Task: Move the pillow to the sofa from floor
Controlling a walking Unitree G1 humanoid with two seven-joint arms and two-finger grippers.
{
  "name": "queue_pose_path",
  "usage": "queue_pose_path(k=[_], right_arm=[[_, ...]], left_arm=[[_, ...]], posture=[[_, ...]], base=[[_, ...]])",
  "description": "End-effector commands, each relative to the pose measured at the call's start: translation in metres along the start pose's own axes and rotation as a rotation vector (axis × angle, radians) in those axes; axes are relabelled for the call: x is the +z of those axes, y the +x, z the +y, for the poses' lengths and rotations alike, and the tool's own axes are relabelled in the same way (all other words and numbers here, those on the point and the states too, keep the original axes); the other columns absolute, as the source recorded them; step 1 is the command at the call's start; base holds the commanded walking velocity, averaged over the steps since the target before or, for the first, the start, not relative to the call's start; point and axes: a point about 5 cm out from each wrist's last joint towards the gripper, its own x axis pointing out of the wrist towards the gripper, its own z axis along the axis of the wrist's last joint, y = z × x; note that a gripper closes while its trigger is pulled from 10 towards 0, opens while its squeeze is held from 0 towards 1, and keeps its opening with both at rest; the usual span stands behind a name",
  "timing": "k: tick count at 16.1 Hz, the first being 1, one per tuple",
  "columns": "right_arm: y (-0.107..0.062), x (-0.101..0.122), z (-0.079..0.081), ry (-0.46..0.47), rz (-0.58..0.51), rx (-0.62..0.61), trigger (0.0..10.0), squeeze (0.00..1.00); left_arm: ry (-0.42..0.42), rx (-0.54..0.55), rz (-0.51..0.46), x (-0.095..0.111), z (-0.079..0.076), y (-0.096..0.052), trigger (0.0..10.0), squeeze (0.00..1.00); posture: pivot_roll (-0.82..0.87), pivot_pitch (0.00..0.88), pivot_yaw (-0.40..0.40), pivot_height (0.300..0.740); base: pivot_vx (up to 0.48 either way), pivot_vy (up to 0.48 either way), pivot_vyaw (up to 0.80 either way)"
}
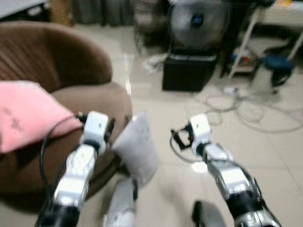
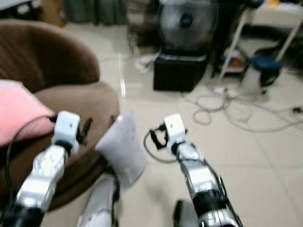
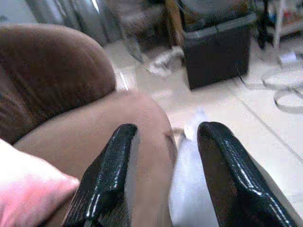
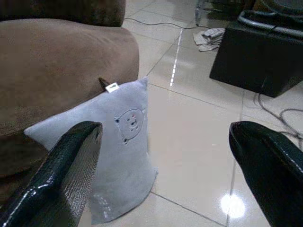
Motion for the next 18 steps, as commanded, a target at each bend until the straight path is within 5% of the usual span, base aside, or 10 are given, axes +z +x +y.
queue_pose_path(k=[1,18], right_arm=[[0.0013,0.0038,-0.0017,-0.005,-0.006,-0.001,10.0,0.00],[0.0033,0.0053,-0.0033,0.008,-0.006,-0.001,10.0,0.00]], left_arm=[[0.004,-0.011,-0.028,0.0090,0.0010,0.0042,10.0,0.00],[0.000,-0.014,-0.019,0.0076,0.0017,0.0047,10.0,0.00]], posture=[[0.08,0.000,0.016,0.604],[0.08,0.000,0.015,0.604]], base=[[0.307,0.000,0.00],[0.280,0.000,0.14]])
